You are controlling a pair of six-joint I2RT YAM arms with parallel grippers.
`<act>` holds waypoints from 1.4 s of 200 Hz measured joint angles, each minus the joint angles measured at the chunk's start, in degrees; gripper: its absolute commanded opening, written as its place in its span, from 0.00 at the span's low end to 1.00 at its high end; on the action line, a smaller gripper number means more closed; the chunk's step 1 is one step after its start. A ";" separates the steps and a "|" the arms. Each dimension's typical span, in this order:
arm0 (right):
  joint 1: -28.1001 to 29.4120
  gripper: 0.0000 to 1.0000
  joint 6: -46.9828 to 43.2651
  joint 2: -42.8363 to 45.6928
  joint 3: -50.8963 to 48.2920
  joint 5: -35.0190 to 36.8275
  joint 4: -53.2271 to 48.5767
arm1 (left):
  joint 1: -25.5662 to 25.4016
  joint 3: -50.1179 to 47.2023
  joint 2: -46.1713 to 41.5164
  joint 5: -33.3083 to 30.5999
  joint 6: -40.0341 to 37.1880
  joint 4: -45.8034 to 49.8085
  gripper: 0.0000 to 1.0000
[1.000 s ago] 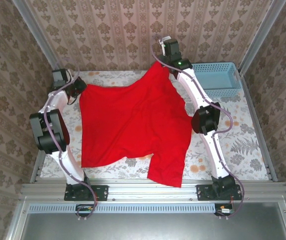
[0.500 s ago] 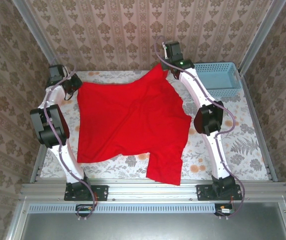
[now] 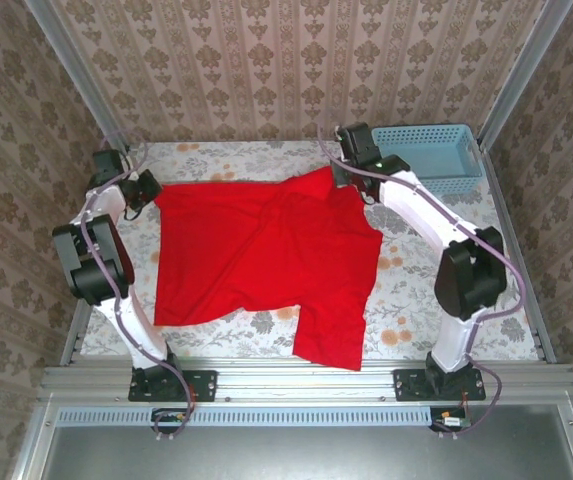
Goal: Fold the inside-out t-shirt
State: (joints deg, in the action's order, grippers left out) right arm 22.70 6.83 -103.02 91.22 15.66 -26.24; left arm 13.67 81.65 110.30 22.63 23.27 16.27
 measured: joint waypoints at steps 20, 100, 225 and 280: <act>-0.24 0.00 1.16 3.69 -6.21 1.03 0.83 | -0.02 -3.06 -4.09 0.00 -0.46 -0.44 0.00; -0.28 0.00 8.90 13.94 -23.06 1.05 2.91 | -0.20 -18.12 -13.20 -2.84 0.74 -3.91 0.01; 0.46 0.56 14.56 18.29 -29.35 -4.09 3.48 | -3.93 -23.15 -26.47 -17.20 6.71 4.81 0.66; 0.42 0.54 14.43 -2.47 -6.78 -7.21 5.35 | -13.51 -16.90 -18.32 -13.94 6.10 0.66 0.61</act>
State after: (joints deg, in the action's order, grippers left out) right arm 23.11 21.26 -105.49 84.44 8.45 -20.88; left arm 0.16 64.75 91.98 8.69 29.36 16.93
